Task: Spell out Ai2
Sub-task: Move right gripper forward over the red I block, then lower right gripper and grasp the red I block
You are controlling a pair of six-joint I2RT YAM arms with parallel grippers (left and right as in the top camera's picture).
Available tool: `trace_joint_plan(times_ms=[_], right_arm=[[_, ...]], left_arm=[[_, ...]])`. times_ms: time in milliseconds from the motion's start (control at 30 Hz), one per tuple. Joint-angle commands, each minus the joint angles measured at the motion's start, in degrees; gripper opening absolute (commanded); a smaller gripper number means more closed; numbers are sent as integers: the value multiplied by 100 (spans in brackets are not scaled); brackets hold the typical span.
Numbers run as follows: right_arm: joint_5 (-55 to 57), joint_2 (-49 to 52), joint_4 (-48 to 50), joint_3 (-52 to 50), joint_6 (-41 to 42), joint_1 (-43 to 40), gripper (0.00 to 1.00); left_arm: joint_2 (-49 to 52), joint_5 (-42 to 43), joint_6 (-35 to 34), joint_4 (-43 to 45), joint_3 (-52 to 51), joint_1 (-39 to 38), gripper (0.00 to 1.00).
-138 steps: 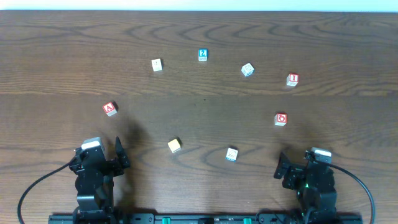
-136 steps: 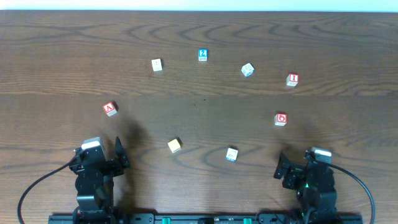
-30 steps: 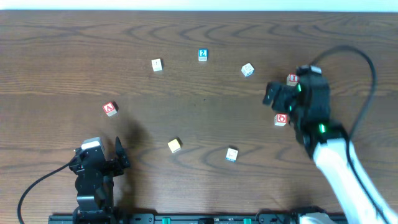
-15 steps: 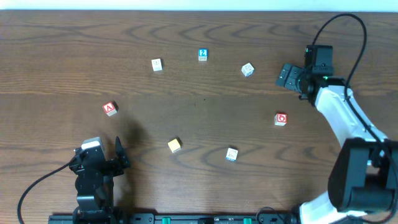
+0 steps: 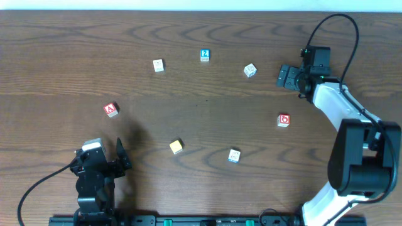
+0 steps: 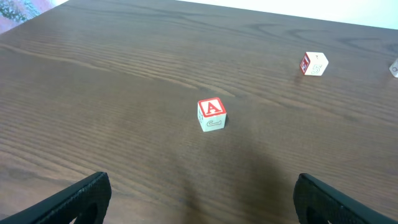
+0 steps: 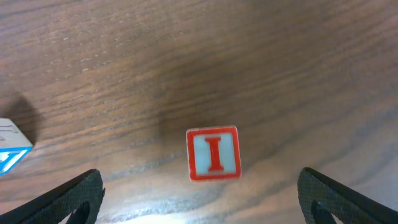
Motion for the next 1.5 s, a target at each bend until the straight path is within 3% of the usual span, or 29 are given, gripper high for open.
trace_joint_plan(times_ms=[0, 233, 733, 900, 1000, 1267, 1467], right_arm=[[0, 201, 66, 107, -297, -59, 99], [85, 439, 216, 107, -382, -87, 98], [85, 560, 459, 107, -490, -247, 67], [81, 560, 455, 107, -509, -273, 64], [81, 560, 457, 107, -533, -273, 57], [-50, 560, 459, 107, -531, -273, 54], [-157, 560, 457, 107, -529, -273, 36]], left_arm=[[-33, -101, -48, -20, -114, 13, 95], [-33, -101, -46, -20, -114, 13, 95], [-33, -101, -46, -20, -114, 13, 95], [-33, -101, -48, -20, -114, 13, 95], [-33, -101, -48, -20, -116, 13, 95], [-33, -101, -48, -20, -114, 13, 95], [-33, -101, -48, -20, -114, 13, 95]])
